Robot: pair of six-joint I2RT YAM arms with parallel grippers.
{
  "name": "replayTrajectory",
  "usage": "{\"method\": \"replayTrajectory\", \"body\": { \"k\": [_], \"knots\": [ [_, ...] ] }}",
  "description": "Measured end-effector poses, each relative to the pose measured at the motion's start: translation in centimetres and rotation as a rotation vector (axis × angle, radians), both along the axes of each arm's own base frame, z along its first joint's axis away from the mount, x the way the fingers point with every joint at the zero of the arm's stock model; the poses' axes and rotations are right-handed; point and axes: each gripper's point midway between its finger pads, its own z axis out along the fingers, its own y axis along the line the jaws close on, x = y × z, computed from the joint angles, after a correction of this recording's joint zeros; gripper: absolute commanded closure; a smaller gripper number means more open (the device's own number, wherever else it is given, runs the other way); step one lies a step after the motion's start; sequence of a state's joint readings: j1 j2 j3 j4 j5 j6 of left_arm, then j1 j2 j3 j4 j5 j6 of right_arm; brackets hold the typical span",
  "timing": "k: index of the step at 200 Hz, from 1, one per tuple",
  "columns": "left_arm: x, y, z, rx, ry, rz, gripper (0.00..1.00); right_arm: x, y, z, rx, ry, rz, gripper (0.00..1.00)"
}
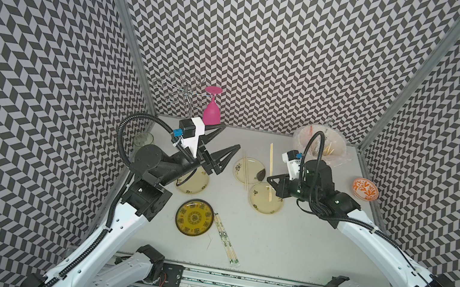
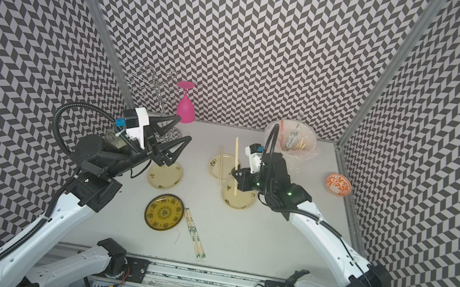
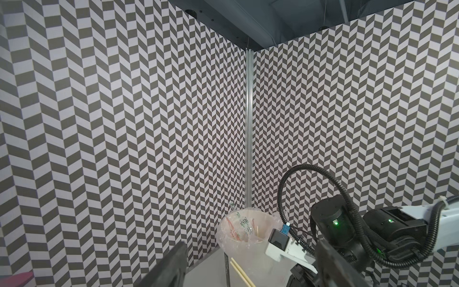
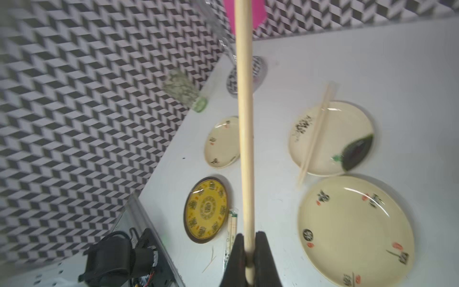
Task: Remove the packaging of disposable chopsticks
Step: Place the disposable chopsticks on the plate.
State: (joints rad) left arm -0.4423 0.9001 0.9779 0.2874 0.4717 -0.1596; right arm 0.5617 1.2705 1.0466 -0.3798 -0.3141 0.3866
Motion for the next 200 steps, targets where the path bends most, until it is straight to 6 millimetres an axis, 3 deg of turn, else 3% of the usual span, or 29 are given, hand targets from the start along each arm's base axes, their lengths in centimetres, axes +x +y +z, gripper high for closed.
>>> {"method": "replayTrajectory", "body": {
  "k": [44,68,158,200],
  "knots": [
    [0.5,0.0,-0.9,0.014,0.014,0.019,0.19,0.6,-0.7,-6.9,-0.097,0.237,-0.088,1.0],
    [0.7,0.1,-1.1,0.016,0.019,0.023,0.19,0.7,-0.8,-9.5,-0.13,0.323,-0.123,1.0],
    [1.4,1.0,-1.6,0.019,0.028,0.052,0.19,2.8,-1.8,-14.8,-0.243,0.406,-0.207,1.0],
    [1.3,1.0,-1.7,0.019,0.028,0.052,0.19,3.6,-2.1,-15.5,-0.256,0.414,-0.222,1.0]
  ]
}}
